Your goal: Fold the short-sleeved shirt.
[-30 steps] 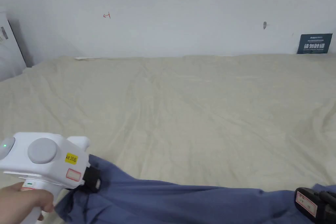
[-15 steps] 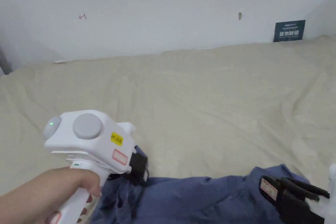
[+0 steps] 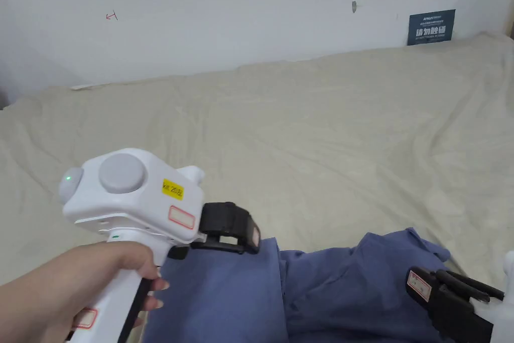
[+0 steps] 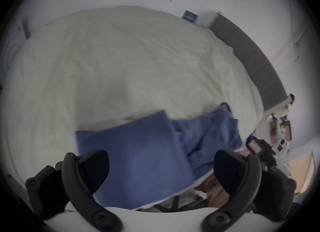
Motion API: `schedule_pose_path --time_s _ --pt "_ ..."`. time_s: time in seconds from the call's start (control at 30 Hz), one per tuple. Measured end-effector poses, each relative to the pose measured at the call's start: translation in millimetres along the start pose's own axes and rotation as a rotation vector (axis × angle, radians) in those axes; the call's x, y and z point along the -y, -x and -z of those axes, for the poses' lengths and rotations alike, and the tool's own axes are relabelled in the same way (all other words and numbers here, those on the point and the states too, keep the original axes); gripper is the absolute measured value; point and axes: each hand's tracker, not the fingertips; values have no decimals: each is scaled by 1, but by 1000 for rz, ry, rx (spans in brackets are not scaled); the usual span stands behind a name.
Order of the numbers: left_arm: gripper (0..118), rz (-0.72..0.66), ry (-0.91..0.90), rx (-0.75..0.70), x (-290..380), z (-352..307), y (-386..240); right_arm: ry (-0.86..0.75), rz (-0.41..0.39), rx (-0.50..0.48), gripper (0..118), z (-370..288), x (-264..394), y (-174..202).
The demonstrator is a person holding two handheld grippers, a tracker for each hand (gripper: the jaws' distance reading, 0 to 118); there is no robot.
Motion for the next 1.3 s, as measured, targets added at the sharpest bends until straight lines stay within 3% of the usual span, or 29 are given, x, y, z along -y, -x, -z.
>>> schedule_pose_path --time_s 0.03,0.07,0.1,0.13,0.17,0.3,0.6,0.67,0.77,0.83,0.87,1.03,1.07,1.1,1.17,1.2,1.3 --pt "109 -10 -13 -39 4 1 5 8 9 0 0 2 1 -1" --pt "90 0 23 20 10 4 7 10 19 -5 0 3 0 -2" --pt "46 -4 21 22 16 7 9 9 27 -12 0 4 0 -1" --pt "15 -6 18 25 21 12 8 5 31 -21 0 4 -1 -1" --pt "7 -5 24 24 22 21 6 1 28 -26 0 5 -1 0" --pt "7 70 117 91 33 61 -19 6 6 -36 0 7 0 5" --pt "7 194 44 103 35 77 -73 37 -19 -52 0 14 6 10" --pt "7 198 24 187 35 68 -74 45 -20 -59 0 15 7 10" --pt "7 121 -37 435 37 40 -57 53 -23 -64 0 17 7 10" --pt "7 49 -109 504 40 15 -33 55 -19 -65 0 16 8 10" --pt "7 27 -119 496 38 5 -20 55 -15 -66 0 15 8 9" --pt "7 -60 -148 127 39 -33 76 57 -4 -56 0 13 9 4" --pt "8 -99 -146 115 40 -38 96 58 -4 -52 0 13 9 4" --pt "26 -162 -123 209 42 -41 115 59 -2 -48 0 14 10 3" --pt "93 -238 -96 371 49 -43 146 63 5 -44 0 15 10 3" --pt "118 -253 -86 418 53 -40 156 67 6 -40 0 16 10 3" --pt "118 -328 -119 542 65 -30 176 83 -5 -24 0 19 11 8"
